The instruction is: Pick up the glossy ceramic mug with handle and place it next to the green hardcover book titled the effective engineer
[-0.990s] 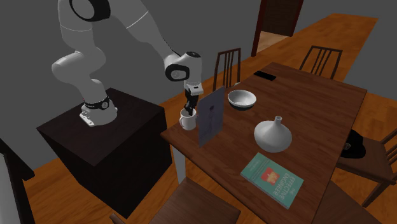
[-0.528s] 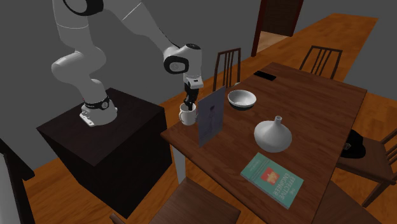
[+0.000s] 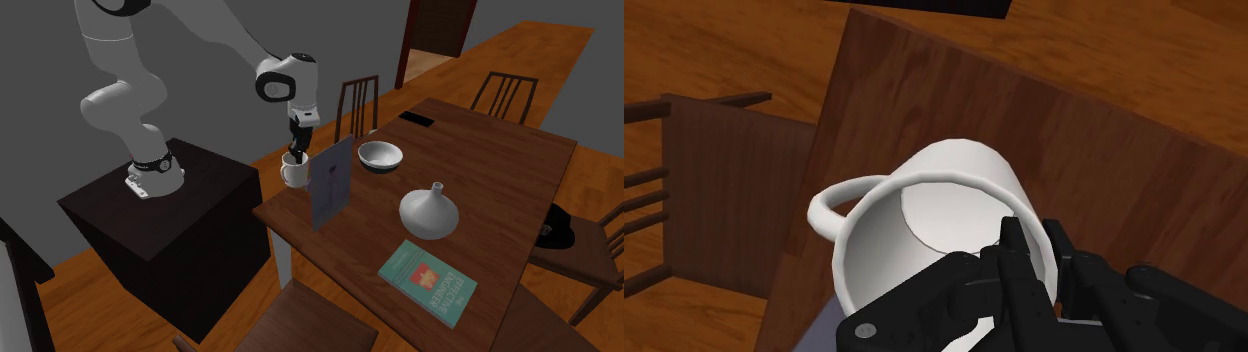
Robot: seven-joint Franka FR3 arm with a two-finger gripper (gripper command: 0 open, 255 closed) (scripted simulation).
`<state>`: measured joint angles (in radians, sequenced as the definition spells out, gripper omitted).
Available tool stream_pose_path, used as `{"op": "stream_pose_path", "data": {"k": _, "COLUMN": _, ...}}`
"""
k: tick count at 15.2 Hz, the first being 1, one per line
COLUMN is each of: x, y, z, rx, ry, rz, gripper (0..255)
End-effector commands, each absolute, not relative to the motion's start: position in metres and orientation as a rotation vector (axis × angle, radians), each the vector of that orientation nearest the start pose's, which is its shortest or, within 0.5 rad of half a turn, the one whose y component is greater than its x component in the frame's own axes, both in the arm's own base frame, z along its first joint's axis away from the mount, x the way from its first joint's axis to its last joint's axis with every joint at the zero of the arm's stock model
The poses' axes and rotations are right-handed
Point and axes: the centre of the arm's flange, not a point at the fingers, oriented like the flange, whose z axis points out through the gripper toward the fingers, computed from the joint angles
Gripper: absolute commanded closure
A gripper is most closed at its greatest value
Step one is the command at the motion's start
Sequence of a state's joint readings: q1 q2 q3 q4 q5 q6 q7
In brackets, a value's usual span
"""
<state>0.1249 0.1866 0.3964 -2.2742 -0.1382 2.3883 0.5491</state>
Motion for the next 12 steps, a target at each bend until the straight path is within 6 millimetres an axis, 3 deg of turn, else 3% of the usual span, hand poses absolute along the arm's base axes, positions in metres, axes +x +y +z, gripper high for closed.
{"op": "stream_pose_path", "data": {"k": 1, "x": 0.456, "y": 0.261, "z": 0.287, "rx": -3.184, "ry": -0.114, "rz": 0.058, "gripper": 255}}
{"op": "stream_pose_path", "data": {"k": 12, "x": 0.456, "y": 0.261, "z": 0.345, "rx": -3.184, "ry": -0.114, "rz": 0.058, "gripper": 255}}
